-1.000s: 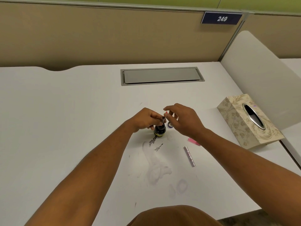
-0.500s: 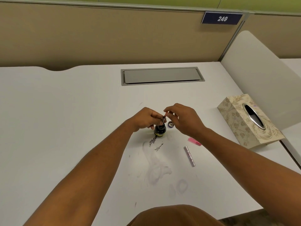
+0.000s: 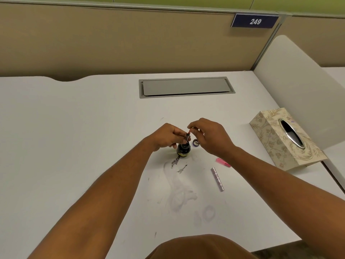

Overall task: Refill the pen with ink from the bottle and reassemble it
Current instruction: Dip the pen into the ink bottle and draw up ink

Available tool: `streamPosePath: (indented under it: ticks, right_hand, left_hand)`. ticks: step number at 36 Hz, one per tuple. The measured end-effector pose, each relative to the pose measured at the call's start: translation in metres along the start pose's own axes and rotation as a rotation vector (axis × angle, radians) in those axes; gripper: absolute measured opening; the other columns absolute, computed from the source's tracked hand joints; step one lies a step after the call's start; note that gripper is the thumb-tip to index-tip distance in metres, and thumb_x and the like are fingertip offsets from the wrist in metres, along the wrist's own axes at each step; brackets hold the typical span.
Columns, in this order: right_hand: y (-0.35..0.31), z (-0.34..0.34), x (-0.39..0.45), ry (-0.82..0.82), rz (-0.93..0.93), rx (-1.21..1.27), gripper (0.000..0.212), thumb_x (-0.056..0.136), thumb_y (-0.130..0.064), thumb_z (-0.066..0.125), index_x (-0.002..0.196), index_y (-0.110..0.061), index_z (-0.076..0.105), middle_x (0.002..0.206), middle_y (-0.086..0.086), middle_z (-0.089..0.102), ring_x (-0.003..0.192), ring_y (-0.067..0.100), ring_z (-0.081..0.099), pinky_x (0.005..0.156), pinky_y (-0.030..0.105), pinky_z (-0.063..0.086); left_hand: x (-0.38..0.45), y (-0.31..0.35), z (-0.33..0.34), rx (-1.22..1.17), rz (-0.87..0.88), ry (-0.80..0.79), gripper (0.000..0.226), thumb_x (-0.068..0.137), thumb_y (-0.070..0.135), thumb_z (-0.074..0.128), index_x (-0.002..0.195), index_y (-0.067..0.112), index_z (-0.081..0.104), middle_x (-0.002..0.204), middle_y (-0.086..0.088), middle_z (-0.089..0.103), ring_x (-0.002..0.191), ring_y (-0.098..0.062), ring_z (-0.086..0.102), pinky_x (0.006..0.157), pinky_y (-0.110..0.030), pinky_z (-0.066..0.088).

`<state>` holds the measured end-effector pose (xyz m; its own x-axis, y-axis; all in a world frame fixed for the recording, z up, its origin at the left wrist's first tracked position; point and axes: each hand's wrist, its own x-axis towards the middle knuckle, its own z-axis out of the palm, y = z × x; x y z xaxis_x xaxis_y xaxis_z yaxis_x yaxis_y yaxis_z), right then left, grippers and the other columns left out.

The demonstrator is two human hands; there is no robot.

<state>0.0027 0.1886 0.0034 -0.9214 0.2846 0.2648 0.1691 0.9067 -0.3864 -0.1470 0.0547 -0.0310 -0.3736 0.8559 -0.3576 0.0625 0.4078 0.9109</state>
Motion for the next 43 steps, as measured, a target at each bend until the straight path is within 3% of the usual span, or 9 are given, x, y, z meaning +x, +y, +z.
streamPosePath:
  ticks: [4,7,14,18,23,29,33,38,43]
  right_hand:
    - [0.0011,0.0008,0.0023,-0.007,0.034,-0.010,0.014,0.096,-0.029,0.059,0.097,-0.020,0.069,0.089,-0.006,0.066,0.072,0.013,0.056,0.067,0.031,0.047]
    - [0.0021,0.0008,0.0031,-0.006,0.058,-0.021,0.019,0.096,-0.037,0.059,0.093,-0.021,0.069,0.086,-0.008,0.064,0.070,0.008,0.050,0.064,0.028,0.043]
    - [0.0018,0.0003,0.0016,-0.025,0.040,0.013,0.024,0.097,-0.035,0.058,0.115,-0.023,0.068,0.096,-0.009,0.067,0.074,0.004,0.054,0.071,0.030,0.049]
    - [0.0008,0.0031,0.0007,0.003,0.028,0.004,0.015,0.097,-0.028,0.058,0.103,-0.021,0.070,0.093,-0.006,0.067,0.074,0.013,0.058,0.069,0.035,0.050]
    - [0.0011,0.0034,0.0024,0.018,0.057,-0.027,0.019,0.095,-0.038,0.060,0.090,-0.021,0.067,0.084,-0.008,0.063,0.068,0.009,0.051,0.063,0.032,0.046]
    - [-0.0006,-0.0004,0.0020,-0.012,0.034,0.024,0.021,0.096,-0.033,0.060,0.112,-0.023,0.069,0.094,-0.008,0.067,0.073,0.009,0.058,0.070,0.029,0.049]
    - [-0.0004,0.0001,0.0019,-0.003,0.024,0.018,0.012,0.095,-0.028,0.061,0.098,-0.022,0.070,0.090,-0.007,0.066,0.068,0.012,0.060,0.066,0.034,0.050]
    - [0.0002,0.0035,0.0022,0.009,0.052,-0.012,0.020,0.094,-0.040,0.062,0.089,-0.021,0.067,0.083,-0.009,0.062,0.064,0.009,0.052,0.061,0.028,0.044]
    - [-0.0009,0.0008,0.0019,-0.024,0.035,-0.001,0.020,0.095,-0.036,0.061,0.107,-0.024,0.069,0.092,-0.009,0.066,0.071,0.004,0.052,0.067,0.028,0.048]
  left_hand:
    - [0.0001,-0.0007,-0.0003,-0.003,0.003,-0.005,0.019,0.085,0.011,0.074,0.101,0.017,0.081,0.103,-0.001,0.079,0.081,-0.022,0.060,0.058,-0.023,0.044]
    - [-0.0006,0.0009,-0.0005,0.010,0.007,-0.004,0.018,0.086,0.011,0.073,0.102,0.016,0.080,0.102,-0.001,0.079,0.076,-0.019,0.059,0.057,-0.021,0.044]
    - [-0.0014,0.0009,-0.0012,0.014,0.009,0.007,0.020,0.087,0.010,0.073,0.105,0.014,0.079,0.102,-0.002,0.079,0.069,-0.017,0.057,0.057,-0.021,0.044]
    - [-0.0020,0.0020,-0.0008,0.005,0.010,0.005,0.020,0.087,0.008,0.073,0.104,0.014,0.080,0.099,0.002,0.079,0.067,-0.015,0.056,0.055,-0.019,0.043]
    - [-0.0022,0.0017,-0.0017,0.033,0.020,0.012,0.019,0.087,0.009,0.073,0.105,0.013,0.079,0.100,-0.003,0.078,0.054,-0.006,0.055,0.054,-0.017,0.043]
    - [-0.0024,0.0014,-0.0016,0.022,0.012,0.008,0.020,0.087,0.009,0.073,0.105,0.013,0.079,0.097,0.000,0.079,0.059,-0.010,0.055,0.055,-0.018,0.043]
    - [-0.0024,0.0006,-0.0009,0.026,0.012,0.013,0.020,0.086,0.009,0.073,0.105,0.014,0.079,0.102,-0.002,0.079,0.059,-0.009,0.055,0.055,-0.019,0.043]
    - [-0.0038,0.0018,-0.0010,0.046,0.015,0.015,0.019,0.088,0.009,0.072,0.105,0.014,0.079,0.087,0.008,0.077,0.050,-0.003,0.054,0.053,-0.016,0.043]
    - [-0.0040,0.0033,-0.0013,0.055,0.013,0.022,0.021,0.087,0.009,0.073,0.107,0.013,0.079,0.092,0.002,0.078,0.050,-0.003,0.055,0.053,-0.015,0.042]
